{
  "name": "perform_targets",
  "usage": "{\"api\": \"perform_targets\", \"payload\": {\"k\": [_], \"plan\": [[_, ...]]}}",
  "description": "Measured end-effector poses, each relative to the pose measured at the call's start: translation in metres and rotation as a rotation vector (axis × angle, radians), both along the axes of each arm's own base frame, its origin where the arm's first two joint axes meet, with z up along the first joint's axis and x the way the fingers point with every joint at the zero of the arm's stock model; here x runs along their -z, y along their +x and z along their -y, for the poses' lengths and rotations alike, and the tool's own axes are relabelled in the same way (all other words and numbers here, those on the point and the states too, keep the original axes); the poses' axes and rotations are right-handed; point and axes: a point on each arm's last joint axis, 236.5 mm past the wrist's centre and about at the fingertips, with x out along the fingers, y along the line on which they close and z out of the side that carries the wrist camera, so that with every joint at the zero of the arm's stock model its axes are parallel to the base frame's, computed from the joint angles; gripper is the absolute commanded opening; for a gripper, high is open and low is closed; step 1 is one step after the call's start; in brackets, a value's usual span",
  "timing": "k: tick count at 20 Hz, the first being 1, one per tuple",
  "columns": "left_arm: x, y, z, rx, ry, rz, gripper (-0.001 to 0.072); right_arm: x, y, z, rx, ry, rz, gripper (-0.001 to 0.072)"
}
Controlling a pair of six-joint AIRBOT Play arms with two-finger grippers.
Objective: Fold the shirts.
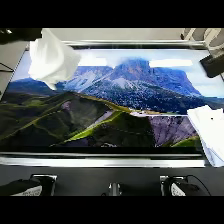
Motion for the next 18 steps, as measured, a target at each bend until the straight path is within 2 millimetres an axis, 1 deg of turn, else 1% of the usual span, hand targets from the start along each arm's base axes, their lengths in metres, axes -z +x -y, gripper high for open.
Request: {"api": "perform_targets", "payload": {"k": [2,3,4,5,6,7,9,11,12,13,14,15,16,17,18], "plan": [[-0.033,-0.043,0.036,0.102,-0.015,0.069,0.0029,-0.035,-0.028,-0.002,0.003,-0.016,0.083,0.061],[-0.04,-0.059,0.053,0.149,-0.022,0.082,0.0029,-0.046,-0.041,-0.003,0.004,-0.024,0.107,0.061],[-0.039,-0.072,0.07,0.198,-0.023,0.073,0.0029,-0.052,-0.054,-0.002,0.007,-0.032,0.115,0.061],[-0.031,-0.081,0.086,0.239,-0.021,0.05,0.0029,-0.056,-0.066,-0.003,0.01,-0.039,0.117,0.0611],[-0.02,-0.088,0.103,0.279,-0.013,0.026,0.0029,-0.056,-0.075,-0.003,0.011,-0.043,0.103,0.0611],[-0.003,-0.092,0.119,0.313,-0.001,-0.011,0.0029,-0.049,-0.084,-0.002,0.015,-0.047,0.068,0.0611],[0.053,-0.099,0.153,0.379,0.046,-0.128,0.0029,-0.029,-0.096,0.0,0.026,-0.037,-0.031,0.0611],[0.122,-0.109,0.19,0.439,0.092,-0.273,0.0029,-0.001,-0.101,0.001,0.036,-0.022,-0.163,0.0612],[0.163,-0.117,0.209,0.474,0.112,-0.36,0.003,0.016,-0.1,0.002,0.038,-0.017,-0.233,0.0612],[0.204,-0.128,0.228,0.506,0.133,-0.452,0.0077,0.031,-0.098,0.003,0.041,-0.009,-0.293,0.0612],[0.238,-0.138,0.244,0.532,0.142,-0.526,0.0374,0.046,-0.093,0.003,0.041,-0.005,-0.346,0.0612],[0.266,-0.148,0.258,0.557,0.14,-0.599,0.0643,0.063,-0.087,0.005,0.042,0.001,-0.405,0.0614],[0.292,-0.159,0.27,0.578,0.136,-0.676,0.0659,0.08,-0.079,0.006,0.044,0.008,-0.458,0.0617],[0.31,-0.166,0.276,0.591,0.133,-0.735,0.0659,0.095,-0.071,0.006,0.043,0.012,-0.508,0.0618],[0.319,-0.166,0.275,0.59,0.139,-0.771,0.0659,0.112,-0.065,0.007,0.04,0.019,-0.564,0.0618]]}}
